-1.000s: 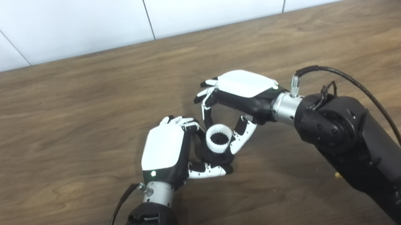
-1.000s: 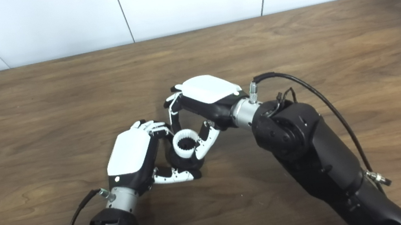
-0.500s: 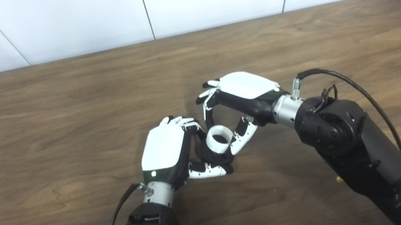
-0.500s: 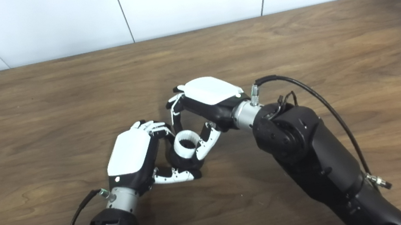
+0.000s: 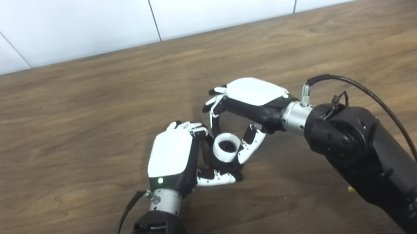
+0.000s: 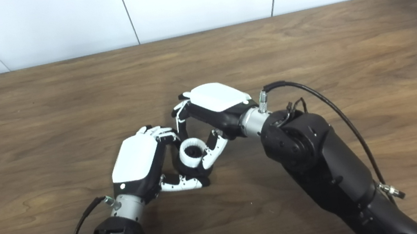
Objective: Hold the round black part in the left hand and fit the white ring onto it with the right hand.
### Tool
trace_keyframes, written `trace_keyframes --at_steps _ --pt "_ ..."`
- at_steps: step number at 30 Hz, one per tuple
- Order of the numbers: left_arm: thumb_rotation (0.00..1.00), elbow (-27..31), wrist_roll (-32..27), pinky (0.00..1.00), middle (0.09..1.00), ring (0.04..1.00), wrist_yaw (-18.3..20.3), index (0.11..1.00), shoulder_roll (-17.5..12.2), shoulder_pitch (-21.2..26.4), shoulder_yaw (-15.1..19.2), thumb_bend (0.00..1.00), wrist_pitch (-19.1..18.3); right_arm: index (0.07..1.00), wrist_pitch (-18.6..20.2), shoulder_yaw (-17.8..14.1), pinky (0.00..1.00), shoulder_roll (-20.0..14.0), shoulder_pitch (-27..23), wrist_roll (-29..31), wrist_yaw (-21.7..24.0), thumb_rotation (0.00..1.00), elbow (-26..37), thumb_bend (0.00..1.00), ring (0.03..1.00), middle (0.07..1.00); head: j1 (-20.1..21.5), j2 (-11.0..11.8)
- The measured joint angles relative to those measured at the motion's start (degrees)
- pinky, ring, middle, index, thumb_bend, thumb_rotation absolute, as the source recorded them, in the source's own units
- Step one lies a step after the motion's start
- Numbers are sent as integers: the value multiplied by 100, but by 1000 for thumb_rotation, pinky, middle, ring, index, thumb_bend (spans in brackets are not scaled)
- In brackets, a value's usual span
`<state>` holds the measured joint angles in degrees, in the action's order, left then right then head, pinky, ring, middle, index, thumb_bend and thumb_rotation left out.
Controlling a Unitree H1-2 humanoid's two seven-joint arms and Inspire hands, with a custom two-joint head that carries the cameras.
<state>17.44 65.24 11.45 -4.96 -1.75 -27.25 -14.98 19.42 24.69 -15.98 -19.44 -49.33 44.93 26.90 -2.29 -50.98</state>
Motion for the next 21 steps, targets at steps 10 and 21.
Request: trace_keyframes --at_steps 10,21 --pt "48 9 6 931 771 845 18 485 6 -1 1 522 -2 484 0 -2 993 10 0 17 0 137 0 524 961 843 -18 -9" --pt "48 11 3 919 770 841 20 484 7 0 0 522 2 670 -117 -14 995 -3 0 10 -2 289 -28 941 968 877 26 -9"
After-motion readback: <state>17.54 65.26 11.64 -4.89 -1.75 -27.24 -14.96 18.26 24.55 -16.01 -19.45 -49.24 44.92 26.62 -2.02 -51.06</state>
